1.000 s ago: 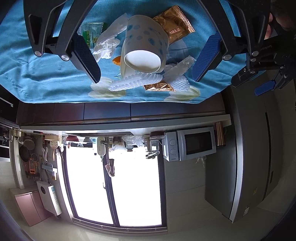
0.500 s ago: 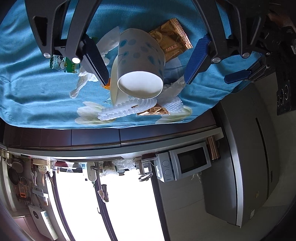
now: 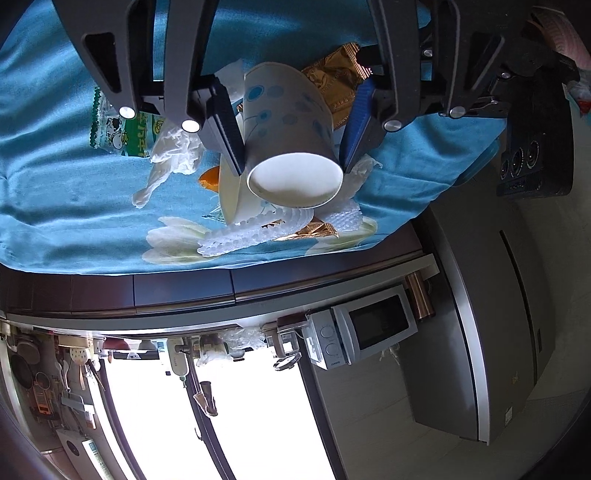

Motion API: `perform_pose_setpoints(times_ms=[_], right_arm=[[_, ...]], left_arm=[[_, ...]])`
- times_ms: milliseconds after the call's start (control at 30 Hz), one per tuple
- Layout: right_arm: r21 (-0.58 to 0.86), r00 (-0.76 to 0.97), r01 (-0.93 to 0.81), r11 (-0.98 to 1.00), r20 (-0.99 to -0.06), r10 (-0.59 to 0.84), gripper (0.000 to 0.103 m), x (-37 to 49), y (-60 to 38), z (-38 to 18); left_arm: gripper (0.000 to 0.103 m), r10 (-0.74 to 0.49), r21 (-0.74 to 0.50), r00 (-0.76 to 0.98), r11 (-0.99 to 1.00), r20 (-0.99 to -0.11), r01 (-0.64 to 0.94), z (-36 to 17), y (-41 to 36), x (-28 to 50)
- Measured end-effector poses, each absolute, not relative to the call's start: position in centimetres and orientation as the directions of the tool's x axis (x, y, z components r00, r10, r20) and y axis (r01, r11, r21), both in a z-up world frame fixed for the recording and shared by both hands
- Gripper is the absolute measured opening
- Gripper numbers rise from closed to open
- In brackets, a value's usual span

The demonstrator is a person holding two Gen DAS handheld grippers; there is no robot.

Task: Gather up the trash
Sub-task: 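Grasp the blue-dotted paper cup with the right tool while the left tool grasps the gold wrapper, then carry the cup and wrapper to the teal bin and release both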

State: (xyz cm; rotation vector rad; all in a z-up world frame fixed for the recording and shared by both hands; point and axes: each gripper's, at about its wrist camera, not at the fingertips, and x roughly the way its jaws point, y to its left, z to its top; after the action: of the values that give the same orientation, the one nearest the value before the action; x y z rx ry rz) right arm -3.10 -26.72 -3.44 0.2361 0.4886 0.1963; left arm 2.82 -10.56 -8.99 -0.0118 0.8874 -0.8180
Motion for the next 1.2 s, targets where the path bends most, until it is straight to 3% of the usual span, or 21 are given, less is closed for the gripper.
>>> perform_pose_setpoints(times_ms=[200, 300, 333, 467, 1200], right_arm=[[0.306, 0.862, -0.136, 0.942, -0.432, 0.265, 0.050, -3.0, -27.3, -3.7], [0.309, 0.863, -0.139, 0.941, -0.429, 0.269, 0.050, -3.0, -27.5, -3.8], [0.312, 0.863, -0.141, 0.940, -0.427, 0.271, 0.050, -3.0, -27.5, -3.8], [0.318, 0.862, -0.151, 0.936, -0.422, 0.282, 0.050, -3.1, -27.5, -3.7], [0.381, 0.838, -0.291, 0.878, -0.342, 0.426, 0.050, -2.0, -24.6, -0.6]], left_arm=[[0.050, -0.668, -0.403, 0.311, 0.689, -0.676, 0.603, -9.8, -11.5, 4.4], [0.035, -0.658, -0.413, 0.313, 0.705, -0.685, 0.577, -9.8, -11.7, 5.6], [0.024, -0.651, -0.414, 0.315, 0.713, -0.690, 0.565, -9.9, -11.7, 5.9], [0.012, -0.646, -0.431, 0.326, 0.729, -0.690, 0.532, -10.2, -11.3, 7.1], [0.006, -0.552, -0.308, 0.541, 0.823, -0.634, 0.478, -5.2, 0.7, 3.2]])
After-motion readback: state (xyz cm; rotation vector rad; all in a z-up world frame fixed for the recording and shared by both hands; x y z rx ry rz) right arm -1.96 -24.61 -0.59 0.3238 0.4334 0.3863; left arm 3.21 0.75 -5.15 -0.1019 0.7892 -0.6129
